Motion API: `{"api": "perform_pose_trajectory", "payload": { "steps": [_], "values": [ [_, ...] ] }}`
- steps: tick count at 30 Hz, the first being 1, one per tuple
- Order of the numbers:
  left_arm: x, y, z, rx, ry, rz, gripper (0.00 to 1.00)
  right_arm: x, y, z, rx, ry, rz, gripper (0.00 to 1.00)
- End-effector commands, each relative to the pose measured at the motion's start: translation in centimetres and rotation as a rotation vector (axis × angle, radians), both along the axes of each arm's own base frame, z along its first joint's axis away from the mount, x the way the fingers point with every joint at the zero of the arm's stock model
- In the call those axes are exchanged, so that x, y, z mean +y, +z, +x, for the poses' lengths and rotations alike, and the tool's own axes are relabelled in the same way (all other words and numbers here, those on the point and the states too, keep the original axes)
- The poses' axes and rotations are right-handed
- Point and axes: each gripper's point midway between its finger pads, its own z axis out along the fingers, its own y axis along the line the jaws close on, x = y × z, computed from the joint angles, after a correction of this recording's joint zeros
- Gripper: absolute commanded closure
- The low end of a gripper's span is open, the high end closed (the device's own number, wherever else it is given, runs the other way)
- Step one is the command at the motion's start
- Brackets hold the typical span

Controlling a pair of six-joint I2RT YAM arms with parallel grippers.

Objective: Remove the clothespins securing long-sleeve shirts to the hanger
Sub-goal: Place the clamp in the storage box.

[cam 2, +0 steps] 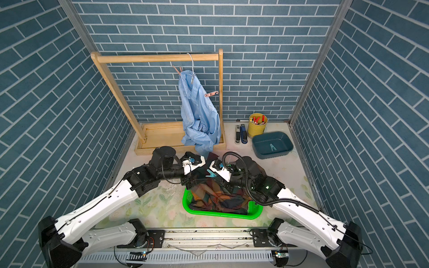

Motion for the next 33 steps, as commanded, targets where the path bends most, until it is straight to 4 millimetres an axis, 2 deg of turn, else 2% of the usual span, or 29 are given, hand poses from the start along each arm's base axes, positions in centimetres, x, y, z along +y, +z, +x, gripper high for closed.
{"api": "perform_pose_trajectory", "payload": {
  "steps": [1, 3, 6, 9, 12, 17, 21, 24, 28, 30, 33],
  "values": [
    [2.2, 4.5, 1.6, -0.076, 0.137, -0.170, 0.00, -0.7, 0.8, 0.8, -0.009, -0.074, 0.015, 1.00],
    [3.7, 5.1, 1.8, -0.077, 0.193, -0.211, 0.00, -1.2, 0.8, 1.4, 0.005, -0.120, 0.008, 1.00],
    [5.2, 5.0, 1.5, -0.057, 0.241, -0.234, 0.00, -2.2, 1.3, 3.3, 0.027, -0.225, 0.021, 1.00],
    [6.0, 4.1, 0.9, -0.038, 0.267, -0.239, 0.00, -3.9, 2.0, 6.4, 0.040, -0.371, 0.031, 1.00],
    [6.6, 3.3, 1.0, -0.030, 0.304, -0.245, 0.00, -6.5, 3.0, 10.7, 0.041, -0.553, 0.044, 1.00],
    [6.6, 2.4, 1.5, 0.015, 0.329, -0.232, 0.00, -12.7, 4.4, 18.9, 0.054, -0.905, 0.098, 1.00],
    [6.1, 1.5, 1.7, 0.080, 0.334, -0.234, 0.00, -18.5, 4.2, 24.0, 0.099, -1.154, 0.178, 1.00],
    [5.8, 1.4, 1.8, 0.115, 0.334, -0.234, 0.00, -23.0, 2.1, 27.4, 0.188, -1.346, 0.195, 1.00],
    [5.8, 1.5, 1.6, 0.136, 0.335, -0.216, 0.00, -28.4, -3.1, 30.9, 0.362, -1.549, 0.245, 1.00],
    [5.7, 1.6, 1.2, 0.137, 0.322, -0.205, 0.00, -30.0, -5.4, 32.4, 0.412, -1.599, 0.244, 1.00],
    [5.2, 1.4, 0.6, 0.149, 0.294, -0.187, 0.00, -30.9, -8.2, 34.1, 0.485, -1.648, 0.223, 1.00]
  ]
}}
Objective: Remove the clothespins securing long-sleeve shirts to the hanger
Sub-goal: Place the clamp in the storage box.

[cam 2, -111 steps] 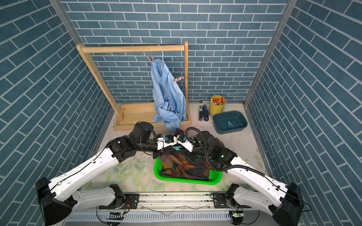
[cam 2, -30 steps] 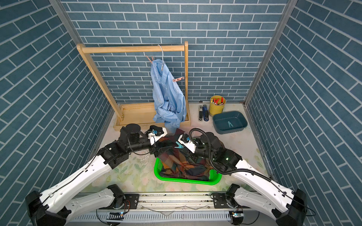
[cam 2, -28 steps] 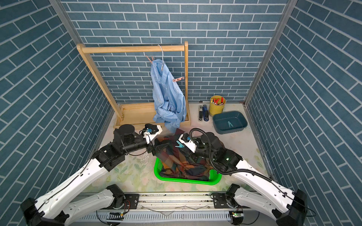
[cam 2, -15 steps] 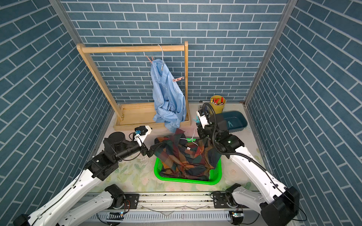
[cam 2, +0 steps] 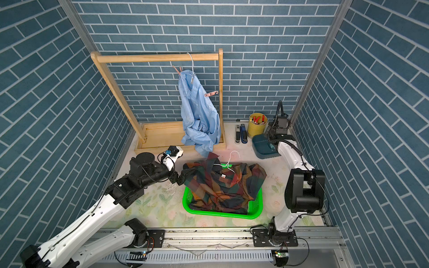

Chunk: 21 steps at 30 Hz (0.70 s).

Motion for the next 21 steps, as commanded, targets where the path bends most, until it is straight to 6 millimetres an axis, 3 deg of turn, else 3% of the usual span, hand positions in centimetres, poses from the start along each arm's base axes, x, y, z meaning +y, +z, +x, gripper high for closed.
{"api": "perform_pose_trajectory", "payload": {
  "steps": [1, 6, 11, 14, 21],
  "values": [
    [-0.5, 0.5, -1.0, 0.013, -0.040, 0.004, 0.00, -0.7, -2.1, 1.3, 0.045, -0.115, 0.103, 1.00],
    [-0.9, 0.5, -1.3, 0.018, -0.062, 0.006, 0.00, -1.9, -5.8, 2.6, 0.106, -0.209, 0.196, 1.00],
    [-0.7, 0.5, -1.2, 0.007, -0.049, 0.016, 0.00, -2.9, -7.8, 2.5, 0.138, -0.295, 0.254, 0.99],
    [-0.7, 0.4, -1.3, 0.005, -0.052, 0.020, 0.00, -2.9, -8.4, 2.5, 0.143, -0.298, 0.283, 0.81],
    [-0.6, 0.3, -1.1, -0.001, -0.038, 0.026, 0.00, -2.9, -8.7, 2.0, 0.151, -0.308, 0.332, 0.59]
  ]
}}
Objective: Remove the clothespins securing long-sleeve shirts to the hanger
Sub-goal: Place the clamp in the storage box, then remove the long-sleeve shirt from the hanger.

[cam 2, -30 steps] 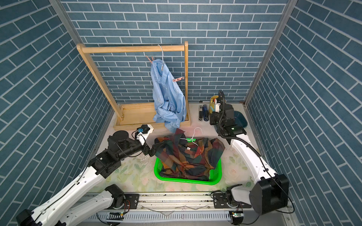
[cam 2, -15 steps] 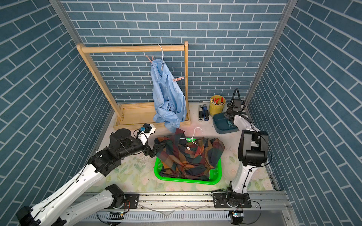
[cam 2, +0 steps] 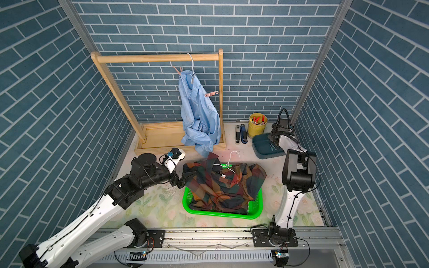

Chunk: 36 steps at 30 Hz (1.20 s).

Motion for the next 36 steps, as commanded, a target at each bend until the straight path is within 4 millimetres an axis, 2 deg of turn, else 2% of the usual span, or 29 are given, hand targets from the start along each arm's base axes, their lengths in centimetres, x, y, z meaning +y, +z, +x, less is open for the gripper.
{"api": "perform_pose_trajectory", "payload": {
  "steps": [1, 2, 6, 9, 12, 16, 17, 21, 24, 26, 28, 32, 36],
  "values": [
    [-0.1, 0.8, 0.0, -0.023, 0.000, -0.001, 0.00, 0.2, -0.7, -0.4, 0.013, -0.037, 0.061, 0.55],
    [-0.1, 0.7, 0.0, -0.022, -0.002, -0.001, 0.00, 0.3, -0.6, -0.4, 0.014, -0.036, 0.065, 0.51],
    [0.1, 0.3, 0.3, -0.021, 0.018, 0.010, 0.00, 0.8, 0.4, -0.4, -0.013, -0.010, 0.086, 0.50],
    [0.1, -0.1, 0.8, -0.001, 0.042, 0.008, 0.00, 2.4, 2.6, -0.7, -0.064, 0.063, 0.076, 0.49],
    [-1.4, 0.2, 0.7, 0.021, -0.019, -0.025, 0.00, 4.9, 5.1, -2.1, -0.093, 0.170, 0.019, 0.49],
    [-4.9, 0.2, 1.6, 0.138, -0.137, -0.023, 0.00, 8.0, 8.4, -5.3, -0.148, 0.306, -0.062, 0.49],
    [-5.6, 0.5, 2.3, 0.145, -0.144, -0.018, 0.00, 8.6, 8.9, -6.3, -0.153, 0.336, -0.070, 0.49],
    [-8.6, -0.7, 4.0, 0.152, -0.241, 0.059, 0.02, 10.8, 10.2, -10.0, -0.171, 0.436, -0.087, 0.49],
    [-11.1, -2.2, 3.5, 0.219, -0.415, 0.132, 0.04, 12.0, 10.8, -12.9, -0.171, 0.513, -0.082, 0.51],
    [-12.4, -3.5, 3.9, 0.270, -0.489, 0.173, 0.06, 12.2, 11.0, -15.2, -0.175, 0.549, -0.082, 0.51],
    [-13.2, -5.0, 4.7, 0.326, -0.531, 0.211, 0.10, 12.6, 11.1, -17.3, -0.183, 0.595, -0.064, 0.50],
    [-14.9, -6.6, 6.3, 0.396, -0.571, 0.219, 0.15, 13.3, 10.5, -21.6, -0.176, 0.657, -0.014, 0.49],
    [-16.0, -8.2, 7.8, 0.462, -0.585, 0.227, 0.21, 13.3, 10.1, -24.5, -0.180, 0.664, 0.020, 0.49]
  ]
}}
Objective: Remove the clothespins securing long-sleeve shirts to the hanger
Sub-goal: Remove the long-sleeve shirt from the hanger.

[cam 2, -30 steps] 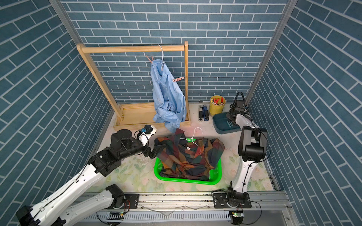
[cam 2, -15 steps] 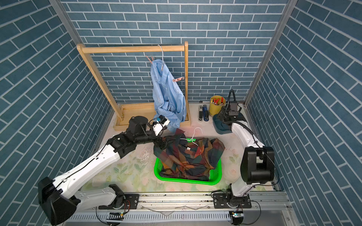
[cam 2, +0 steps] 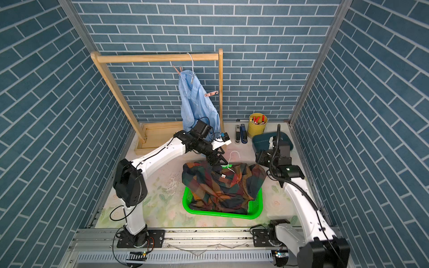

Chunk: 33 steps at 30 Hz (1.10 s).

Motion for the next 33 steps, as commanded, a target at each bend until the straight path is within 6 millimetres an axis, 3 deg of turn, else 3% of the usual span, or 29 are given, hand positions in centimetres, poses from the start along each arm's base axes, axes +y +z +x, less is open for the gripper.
{"api": "perform_pose_trajectory", "payload": {
  "steps": [1, 9, 13, 23, 33],
  "values": [
    [0.0, -0.8, -0.4, 0.093, -0.051, 0.016, 0.23, 0.6, -0.9, -2.9, 0.039, 0.056, 0.021, 0.49],
    [-1.0, -4.3, 1.9, 0.167, -0.023, 0.041, 0.29, 1.2, -0.7, -4.7, 0.044, 0.098, 0.050, 0.49],
    [-1.2, -5.5, 2.2, 0.212, -0.023, 0.043, 0.34, 1.4, -0.5, -5.1, 0.037, 0.112, 0.062, 0.48],
    [-1.4, -7.1, 2.0, 0.265, -0.024, 0.049, 0.44, 1.6, -1.4, -5.3, 0.057, 0.119, 0.070, 0.48],
    [-1.9, -7.2, 2.1, 0.277, -0.020, 0.035, 0.53, 1.9, -1.9, -5.0, 0.066, 0.126, 0.083, 0.49]
  ]
}}
